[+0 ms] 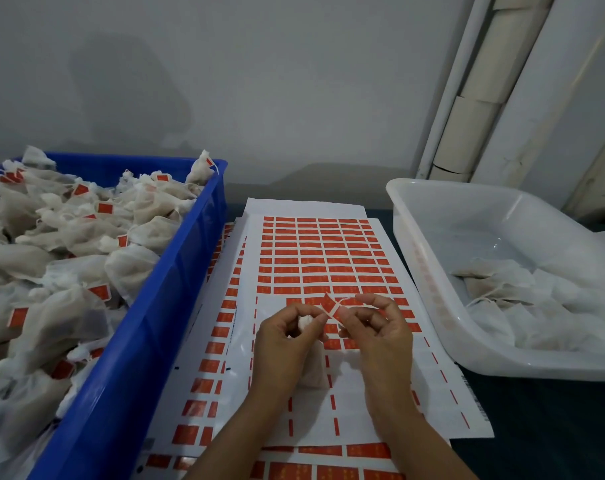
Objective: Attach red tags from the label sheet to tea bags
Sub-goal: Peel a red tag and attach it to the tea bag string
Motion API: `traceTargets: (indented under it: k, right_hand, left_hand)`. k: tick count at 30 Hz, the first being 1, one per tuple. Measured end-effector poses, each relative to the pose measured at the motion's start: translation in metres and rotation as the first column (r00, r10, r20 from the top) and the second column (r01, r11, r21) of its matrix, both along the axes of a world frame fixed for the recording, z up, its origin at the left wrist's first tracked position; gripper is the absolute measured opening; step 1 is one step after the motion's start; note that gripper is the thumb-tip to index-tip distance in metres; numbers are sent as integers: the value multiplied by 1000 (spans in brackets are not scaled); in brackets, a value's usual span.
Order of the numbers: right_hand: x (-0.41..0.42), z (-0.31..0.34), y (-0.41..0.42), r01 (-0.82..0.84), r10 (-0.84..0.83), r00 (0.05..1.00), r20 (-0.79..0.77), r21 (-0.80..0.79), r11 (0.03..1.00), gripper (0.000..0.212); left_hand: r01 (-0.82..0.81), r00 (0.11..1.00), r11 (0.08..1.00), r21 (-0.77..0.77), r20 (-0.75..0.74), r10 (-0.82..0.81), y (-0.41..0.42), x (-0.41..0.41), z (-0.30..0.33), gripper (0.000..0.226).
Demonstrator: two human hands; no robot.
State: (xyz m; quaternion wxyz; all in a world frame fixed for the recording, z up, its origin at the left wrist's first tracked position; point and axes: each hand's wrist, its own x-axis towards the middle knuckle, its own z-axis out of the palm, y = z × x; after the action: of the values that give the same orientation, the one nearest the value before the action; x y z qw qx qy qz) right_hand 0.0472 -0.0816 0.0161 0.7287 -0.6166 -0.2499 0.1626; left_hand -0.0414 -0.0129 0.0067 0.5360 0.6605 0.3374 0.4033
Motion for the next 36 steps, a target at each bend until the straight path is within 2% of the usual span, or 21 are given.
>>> traceTargets:
  k: [23, 36]
  right_hand:
    - [0, -6, 1, 22, -22, 1000, -11, -16, 1000, 17]
    - [0, -4, 1, 37, -38, 999, -28, -28, 999, 15]
  left_hand:
    - [-7, 1000, 1000, -6, -10, 7, -1, 1, 0, 10]
    - [21, 999, 998, -54, 47, -18, -1, 1, 0, 16]
